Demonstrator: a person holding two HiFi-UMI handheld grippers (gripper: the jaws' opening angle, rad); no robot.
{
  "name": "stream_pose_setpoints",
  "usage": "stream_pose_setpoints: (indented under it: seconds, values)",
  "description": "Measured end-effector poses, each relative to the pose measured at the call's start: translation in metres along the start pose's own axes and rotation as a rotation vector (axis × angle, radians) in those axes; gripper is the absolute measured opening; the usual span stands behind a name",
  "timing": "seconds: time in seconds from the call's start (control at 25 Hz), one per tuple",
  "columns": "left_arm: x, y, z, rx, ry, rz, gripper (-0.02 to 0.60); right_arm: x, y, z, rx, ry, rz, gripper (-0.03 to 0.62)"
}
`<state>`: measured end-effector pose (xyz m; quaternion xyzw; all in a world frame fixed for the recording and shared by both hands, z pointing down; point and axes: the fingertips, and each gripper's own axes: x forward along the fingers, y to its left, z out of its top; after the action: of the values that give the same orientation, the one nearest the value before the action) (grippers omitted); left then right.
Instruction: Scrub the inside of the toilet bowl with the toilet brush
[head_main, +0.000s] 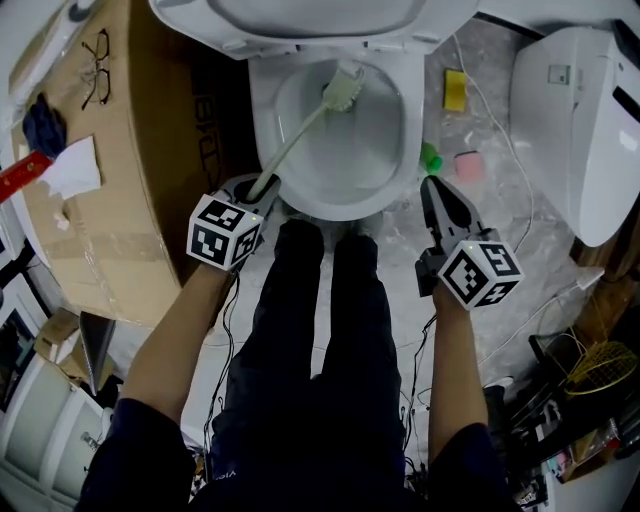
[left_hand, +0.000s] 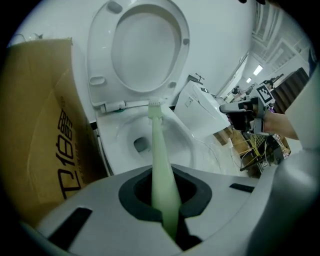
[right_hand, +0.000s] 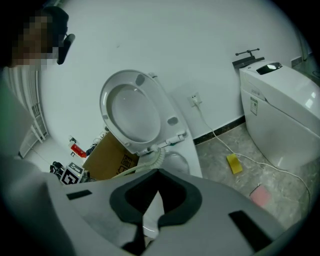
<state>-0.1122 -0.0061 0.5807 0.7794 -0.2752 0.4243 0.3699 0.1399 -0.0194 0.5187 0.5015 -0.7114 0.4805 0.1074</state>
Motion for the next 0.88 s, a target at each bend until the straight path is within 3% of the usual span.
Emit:
stream_pose_setpoints:
  seconds: [0.32, 0.88]
  values:
    - [0.044, 0.027, -0.027, -0.014, 0.111, 0.053, 0.034, 0.02, -0.015, -0.012, 0.031, 0.018, 0.016, 0.005]
    - [0.089, 0.048, -0.035, -0.023, 0.266, 0.117, 0.034, 0.037, -0.029, -0.034, 0.043, 0.087, 0.034, 0.005]
